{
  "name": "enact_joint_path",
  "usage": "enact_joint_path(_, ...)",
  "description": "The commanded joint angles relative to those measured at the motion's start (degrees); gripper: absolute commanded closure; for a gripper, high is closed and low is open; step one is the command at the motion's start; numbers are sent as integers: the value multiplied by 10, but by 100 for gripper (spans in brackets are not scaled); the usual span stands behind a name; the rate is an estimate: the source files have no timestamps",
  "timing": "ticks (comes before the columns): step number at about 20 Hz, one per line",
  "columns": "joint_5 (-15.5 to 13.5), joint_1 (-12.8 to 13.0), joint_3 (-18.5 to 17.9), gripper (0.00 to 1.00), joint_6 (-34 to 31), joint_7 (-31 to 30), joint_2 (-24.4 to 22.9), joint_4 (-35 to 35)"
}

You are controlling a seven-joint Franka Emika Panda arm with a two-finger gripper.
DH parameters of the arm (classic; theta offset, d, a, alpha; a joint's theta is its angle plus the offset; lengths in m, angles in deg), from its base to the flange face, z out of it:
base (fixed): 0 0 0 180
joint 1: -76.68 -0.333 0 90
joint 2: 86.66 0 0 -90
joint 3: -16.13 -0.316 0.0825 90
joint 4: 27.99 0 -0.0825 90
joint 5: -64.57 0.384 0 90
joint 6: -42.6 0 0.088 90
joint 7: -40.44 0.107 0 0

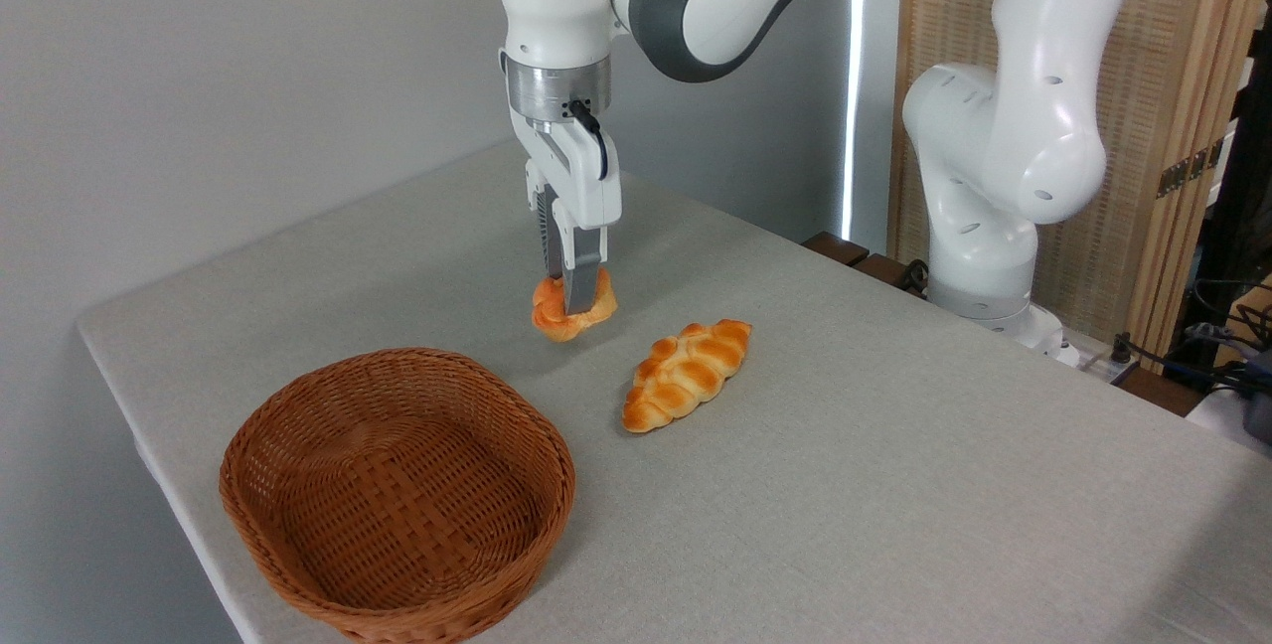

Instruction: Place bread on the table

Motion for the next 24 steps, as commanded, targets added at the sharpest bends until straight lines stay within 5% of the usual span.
enact_joint_path(1,-9,8,-7,19,0,-3,-5,1)
enact_joint_path(5,-9,8,-7,14,0,-3,-5,1)
enact_joint_path(8,-9,8,-7,2,0,-3,-5,1)
enact_joint_path(21,-9,7,-12,0,0,-13,-9,-9)
enact_joint_path(24,-3,4,-30,0,-43,-44,-2,-71)
